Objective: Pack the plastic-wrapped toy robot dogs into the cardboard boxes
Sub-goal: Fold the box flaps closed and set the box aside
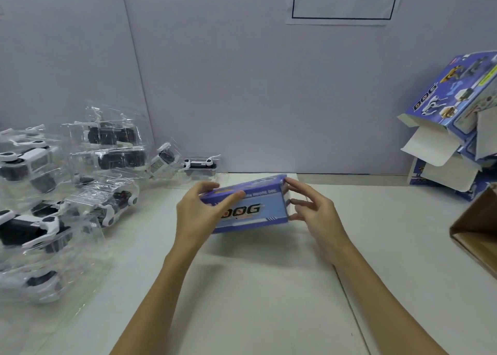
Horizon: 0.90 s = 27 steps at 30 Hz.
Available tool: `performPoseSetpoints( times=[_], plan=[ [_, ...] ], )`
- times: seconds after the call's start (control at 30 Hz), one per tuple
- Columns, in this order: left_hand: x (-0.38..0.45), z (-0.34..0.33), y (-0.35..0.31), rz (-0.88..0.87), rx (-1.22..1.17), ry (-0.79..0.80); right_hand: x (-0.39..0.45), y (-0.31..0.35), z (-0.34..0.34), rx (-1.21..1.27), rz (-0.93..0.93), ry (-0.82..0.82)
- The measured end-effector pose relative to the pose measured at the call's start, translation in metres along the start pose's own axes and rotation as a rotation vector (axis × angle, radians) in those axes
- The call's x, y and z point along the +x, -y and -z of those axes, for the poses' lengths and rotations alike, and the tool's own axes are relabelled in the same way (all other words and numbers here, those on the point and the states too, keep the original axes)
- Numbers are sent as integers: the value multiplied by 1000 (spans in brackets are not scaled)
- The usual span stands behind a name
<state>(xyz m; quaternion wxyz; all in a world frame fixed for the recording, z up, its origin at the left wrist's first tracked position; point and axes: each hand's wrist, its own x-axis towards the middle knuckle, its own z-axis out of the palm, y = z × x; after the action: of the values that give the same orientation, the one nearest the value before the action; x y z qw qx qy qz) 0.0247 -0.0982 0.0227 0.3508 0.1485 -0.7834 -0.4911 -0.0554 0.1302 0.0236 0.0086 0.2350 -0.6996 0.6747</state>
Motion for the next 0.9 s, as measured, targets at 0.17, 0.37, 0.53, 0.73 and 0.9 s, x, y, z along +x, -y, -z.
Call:
performPoseSetpoints(
  times=[0.17, 0.37, 0.53, 0.73, 0.9],
  plan=[
    [6, 4, -2, 237, -245, -61, -10, -4, -18, -433, 263, 108],
    [13, 15, 4, 232, -566, 93, -9, -4, -21, -233, 290, -169],
    [1, 0, -2, 3, -464, 324, -4, 3, -16, 54, -15, -262],
    [-5, -18, -8, 222, -591, 98, -5, 0, -24, 2, 48, -232],
    [-6, -19, -5, 239, -639, 124, -12, 0, -29, -49, 118, -272]
  ],
)
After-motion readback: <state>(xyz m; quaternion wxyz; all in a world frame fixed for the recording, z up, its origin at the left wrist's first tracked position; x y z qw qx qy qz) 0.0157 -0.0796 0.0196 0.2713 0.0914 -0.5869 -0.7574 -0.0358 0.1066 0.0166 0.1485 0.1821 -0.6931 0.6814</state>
